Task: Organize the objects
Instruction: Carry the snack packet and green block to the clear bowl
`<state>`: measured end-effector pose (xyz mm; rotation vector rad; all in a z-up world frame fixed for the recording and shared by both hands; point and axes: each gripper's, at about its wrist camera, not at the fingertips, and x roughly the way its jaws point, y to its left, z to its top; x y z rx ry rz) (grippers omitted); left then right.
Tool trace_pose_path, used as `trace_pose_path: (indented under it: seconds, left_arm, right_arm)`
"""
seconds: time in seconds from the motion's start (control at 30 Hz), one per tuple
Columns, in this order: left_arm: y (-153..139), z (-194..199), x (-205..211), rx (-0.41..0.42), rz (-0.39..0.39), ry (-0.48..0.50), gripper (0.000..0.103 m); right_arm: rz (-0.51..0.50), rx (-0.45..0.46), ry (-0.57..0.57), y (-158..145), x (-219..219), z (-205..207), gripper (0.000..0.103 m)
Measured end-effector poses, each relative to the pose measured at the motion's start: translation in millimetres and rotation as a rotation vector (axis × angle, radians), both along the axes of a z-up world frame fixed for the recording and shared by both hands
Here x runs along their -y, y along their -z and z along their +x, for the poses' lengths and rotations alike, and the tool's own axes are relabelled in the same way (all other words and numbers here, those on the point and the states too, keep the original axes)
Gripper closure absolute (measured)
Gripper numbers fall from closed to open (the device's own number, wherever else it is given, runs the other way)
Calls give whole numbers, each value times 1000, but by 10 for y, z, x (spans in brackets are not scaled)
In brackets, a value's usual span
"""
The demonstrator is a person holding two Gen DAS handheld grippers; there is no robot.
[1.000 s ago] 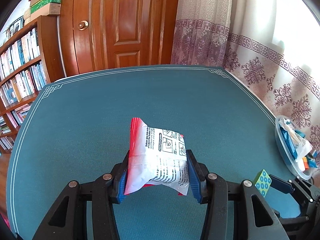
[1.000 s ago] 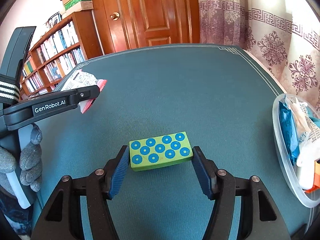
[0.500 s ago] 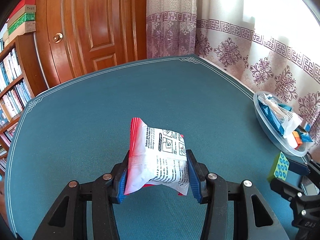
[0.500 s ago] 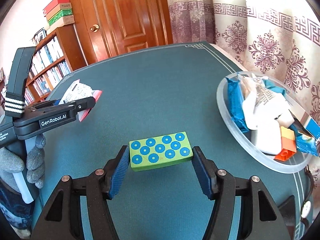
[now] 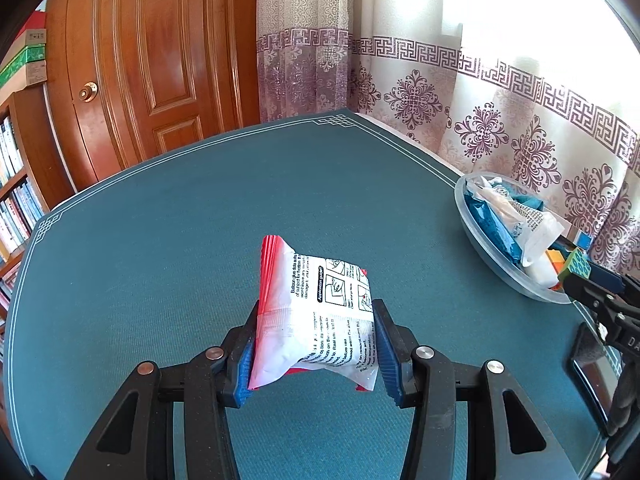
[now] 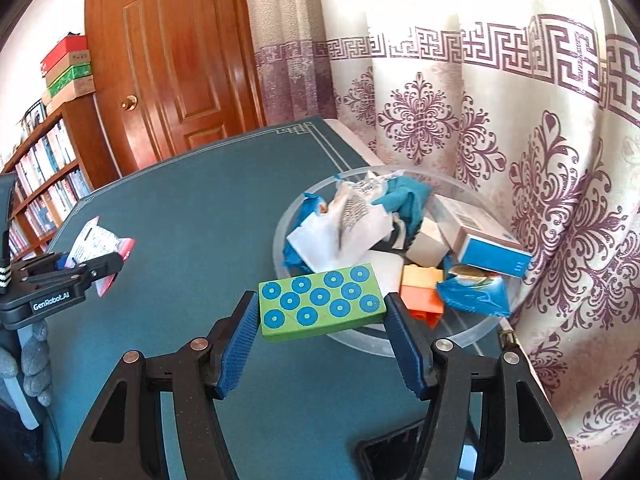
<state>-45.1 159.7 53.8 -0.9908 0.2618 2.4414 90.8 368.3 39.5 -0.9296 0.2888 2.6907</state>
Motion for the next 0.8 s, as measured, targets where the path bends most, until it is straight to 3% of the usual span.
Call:
trace_pose_path:
  seconds: [0.43,0.8]
  left_arm:
    - [-64,71,-180,7,0,9,51]
    - [-104,141,-393,9,-10,47,51]
  right_arm:
    - [12,27,26,168,-345,-228,39]
    - [27,-21,22,100,-346,15,35]
